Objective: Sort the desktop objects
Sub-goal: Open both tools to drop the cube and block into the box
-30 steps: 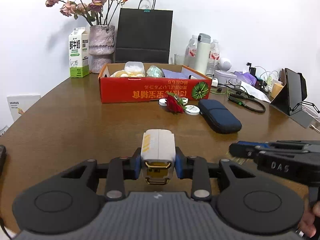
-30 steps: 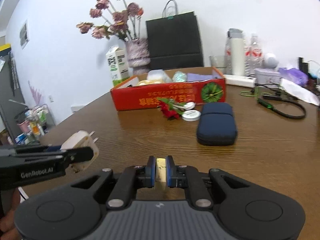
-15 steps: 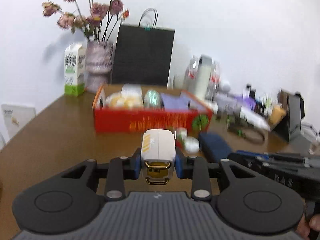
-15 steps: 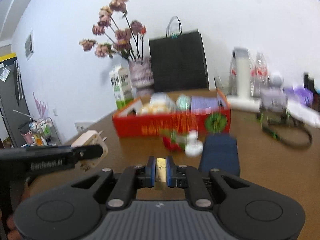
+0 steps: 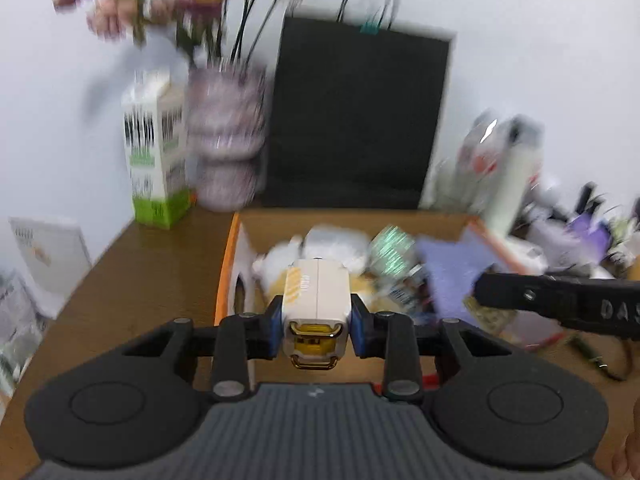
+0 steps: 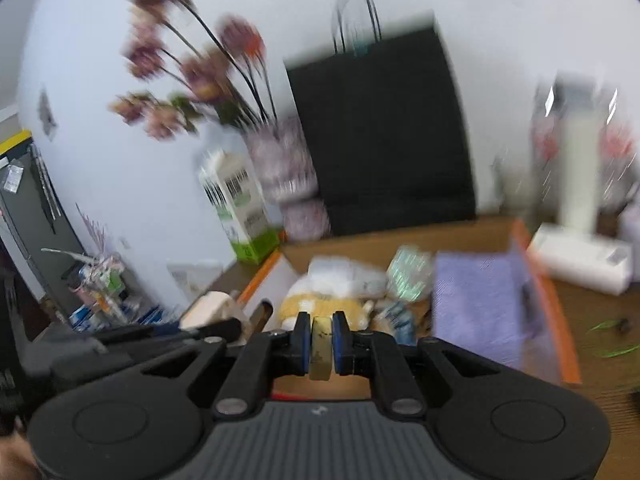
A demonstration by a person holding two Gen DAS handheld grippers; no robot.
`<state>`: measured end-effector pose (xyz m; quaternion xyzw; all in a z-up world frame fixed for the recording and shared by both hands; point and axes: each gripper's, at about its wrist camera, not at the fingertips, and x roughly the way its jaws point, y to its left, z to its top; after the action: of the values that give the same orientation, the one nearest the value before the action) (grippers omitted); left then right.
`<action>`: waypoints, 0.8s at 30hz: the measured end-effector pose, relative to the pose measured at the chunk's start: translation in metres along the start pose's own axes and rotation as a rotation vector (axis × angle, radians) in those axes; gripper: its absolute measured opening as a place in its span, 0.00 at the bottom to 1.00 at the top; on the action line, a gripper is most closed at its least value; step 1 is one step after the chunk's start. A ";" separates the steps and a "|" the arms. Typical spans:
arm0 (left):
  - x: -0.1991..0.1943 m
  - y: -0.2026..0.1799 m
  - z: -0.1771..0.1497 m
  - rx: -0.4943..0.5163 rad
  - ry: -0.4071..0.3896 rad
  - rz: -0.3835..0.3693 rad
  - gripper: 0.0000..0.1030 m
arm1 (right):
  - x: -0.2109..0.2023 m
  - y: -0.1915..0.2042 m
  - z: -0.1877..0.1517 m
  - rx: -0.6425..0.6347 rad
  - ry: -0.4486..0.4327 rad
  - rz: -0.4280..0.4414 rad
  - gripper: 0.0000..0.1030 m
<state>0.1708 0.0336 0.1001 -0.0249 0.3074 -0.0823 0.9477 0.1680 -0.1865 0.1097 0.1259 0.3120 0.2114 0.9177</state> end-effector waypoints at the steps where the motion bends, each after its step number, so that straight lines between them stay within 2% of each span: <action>1: 0.014 0.004 0.002 -0.019 0.033 -0.004 0.32 | 0.020 -0.003 0.005 0.027 0.040 0.006 0.10; 3: 0.034 0.007 0.002 -0.028 0.076 0.010 0.32 | 0.056 -0.006 0.010 0.059 0.111 -0.013 0.10; 7: 0.053 -0.001 -0.009 0.044 0.102 0.073 0.33 | 0.108 -0.017 0.002 0.146 0.238 -0.051 0.10; 11: 0.057 -0.003 -0.016 0.079 0.101 0.087 0.49 | 0.128 -0.023 -0.015 0.210 0.312 -0.038 0.14; 12: 0.056 -0.003 -0.017 0.079 0.097 0.084 0.53 | 0.128 -0.022 -0.015 0.217 0.313 -0.036 0.19; 13: 0.052 -0.003 -0.017 0.067 0.088 0.077 0.60 | 0.126 -0.022 -0.015 0.221 0.304 -0.041 0.21; 14: 0.049 -0.002 -0.016 0.059 0.082 0.056 0.67 | 0.121 -0.023 -0.012 0.225 0.287 -0.044 0.27; 15: 0.046 -0.002 -0.014 0.051 0.077 0.042 0.69 | 0.114 -0.024 -0.009 0.227 0.266 -0.041 0.38; 18: 0.030 -0.003 -0.012 0.016 0.047 0.031 0.80 | 0.091 -0.024 0.000 0.190 0.206 -0.065 0.48; 20: 0.021 -0.008 -0.014 0.008 0.031 0.023 0.98 | 0.068 -0.024 0.004 0.119 0.164 -0.118 0.53; 24: 0.000 -0.031 -0.024 0.053 -0.018 0.029 1.00 | 0.029 -0.031 0.000 0.029 0.093 -0.226 0.68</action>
<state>0.1524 0.0035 0.0836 0.0039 0.2967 -0.0763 0.9519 0.1987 -0.1997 0.0838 0.0932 0.3697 0.1075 0.9182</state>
